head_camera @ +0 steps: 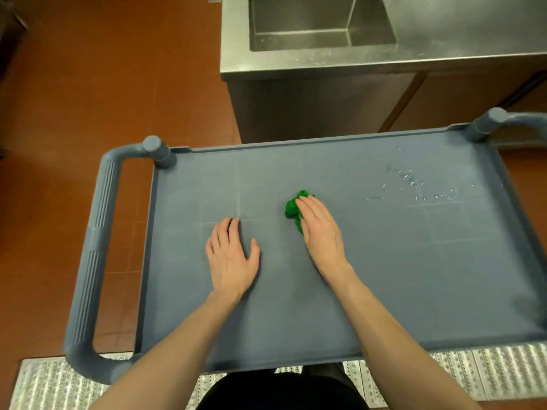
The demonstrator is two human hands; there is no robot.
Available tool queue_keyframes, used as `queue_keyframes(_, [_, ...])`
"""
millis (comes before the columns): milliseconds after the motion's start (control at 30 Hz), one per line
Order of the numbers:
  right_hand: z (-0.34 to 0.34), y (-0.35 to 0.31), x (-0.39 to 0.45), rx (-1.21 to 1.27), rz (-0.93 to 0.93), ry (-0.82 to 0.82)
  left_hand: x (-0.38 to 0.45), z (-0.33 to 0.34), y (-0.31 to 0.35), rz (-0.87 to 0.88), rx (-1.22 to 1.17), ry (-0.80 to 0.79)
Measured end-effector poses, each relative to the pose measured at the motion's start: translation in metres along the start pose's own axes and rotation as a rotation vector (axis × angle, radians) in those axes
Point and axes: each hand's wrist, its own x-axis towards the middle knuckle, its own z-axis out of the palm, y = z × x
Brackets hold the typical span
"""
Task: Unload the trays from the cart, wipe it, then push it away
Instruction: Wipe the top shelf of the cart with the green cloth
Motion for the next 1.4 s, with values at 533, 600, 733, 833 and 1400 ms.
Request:
queue_keyframes(533, [-0.050, 0.068, -0.001, 0.031, 0.188, -0.098, 0.007, 0.043, 0.111, 0.159, 0.042, -0.096])
queue_keyframes(600, [-0.043, 0.053, -0.004, 0.061, 0.095, -0.108, 0.003, 0.055, 0.134, 0.241, 0.044, -0.122])
queue_keyframes(733, [-0.050, 0.065, -0.006, 0.022, 0.062, -0.078, 0.003, 0.071, 0.159, 0.237, 0.015, -0.095])
queue_keyframes(833, [-0.059, 0.088, -0.005, -0.032, 0.064, -0.076, 0.007, 0.079, 0.174, 0.289, 0.031, -0.104])
queue_keyframes(1400, [-0.148, 0.236, -0.004, -0.137, 0.261, 0.077, 0.009, 0.120, 0.250, 0.341, -0.038, -0.102])
